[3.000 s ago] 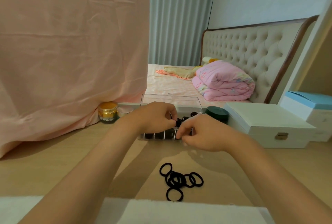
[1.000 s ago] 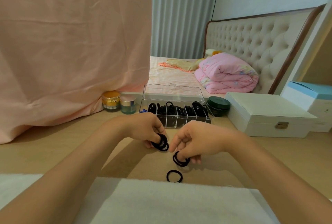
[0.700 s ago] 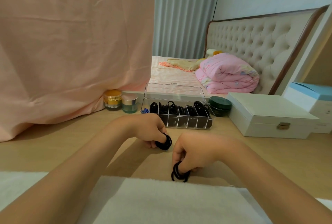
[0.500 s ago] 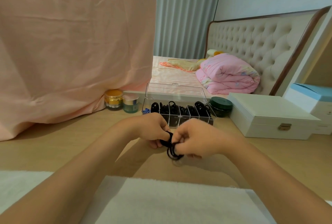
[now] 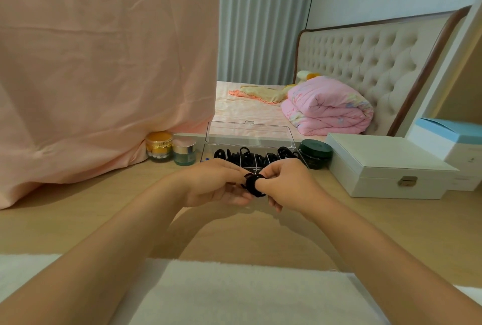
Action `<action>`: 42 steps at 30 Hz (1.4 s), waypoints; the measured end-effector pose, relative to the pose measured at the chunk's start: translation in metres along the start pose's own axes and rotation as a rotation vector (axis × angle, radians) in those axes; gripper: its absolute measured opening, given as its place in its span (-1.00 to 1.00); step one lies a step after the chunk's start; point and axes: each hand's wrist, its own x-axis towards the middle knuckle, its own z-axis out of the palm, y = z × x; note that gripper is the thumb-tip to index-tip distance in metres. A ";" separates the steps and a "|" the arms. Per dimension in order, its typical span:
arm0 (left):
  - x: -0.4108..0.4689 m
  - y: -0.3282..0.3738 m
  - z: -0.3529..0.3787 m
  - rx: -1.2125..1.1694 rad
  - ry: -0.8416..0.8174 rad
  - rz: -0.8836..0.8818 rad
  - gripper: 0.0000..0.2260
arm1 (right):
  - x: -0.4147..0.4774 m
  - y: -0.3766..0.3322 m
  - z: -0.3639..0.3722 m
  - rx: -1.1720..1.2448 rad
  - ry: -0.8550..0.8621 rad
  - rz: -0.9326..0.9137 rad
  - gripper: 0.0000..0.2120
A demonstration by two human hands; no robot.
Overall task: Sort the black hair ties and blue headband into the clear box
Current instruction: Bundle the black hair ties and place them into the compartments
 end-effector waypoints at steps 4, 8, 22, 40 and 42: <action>0.001 -0.003 0.003 0.069 -0.002 0.055 -0.71 | 0.003 0.002 0.001 -0.047 0.060 -0.021 -0.93; 0.006 -0.008 0.000 0.121 0.104 0.127 -0.81 | 0.003 -0.002 -0.004 0.062 0.002 -0.014 -0.94; 0.007 0.041 -0.011 0.146 0.237 0.304 -0.75 | 0.024 -0.024 -0.016 0.564 0.026 -0.021 -0.74; 0.039 0.012 -0.071 0.848 0.577 0.379 -0.80 | 0.119 -0.052 0.028 -0.584 0.032 -0.120 -0.83; 0.039 0.012 -0.073 0.937 0.612 0.383 -0.83 | 0.121 -0.056 0.033 -0.703 -0.032 -0.123 -0.80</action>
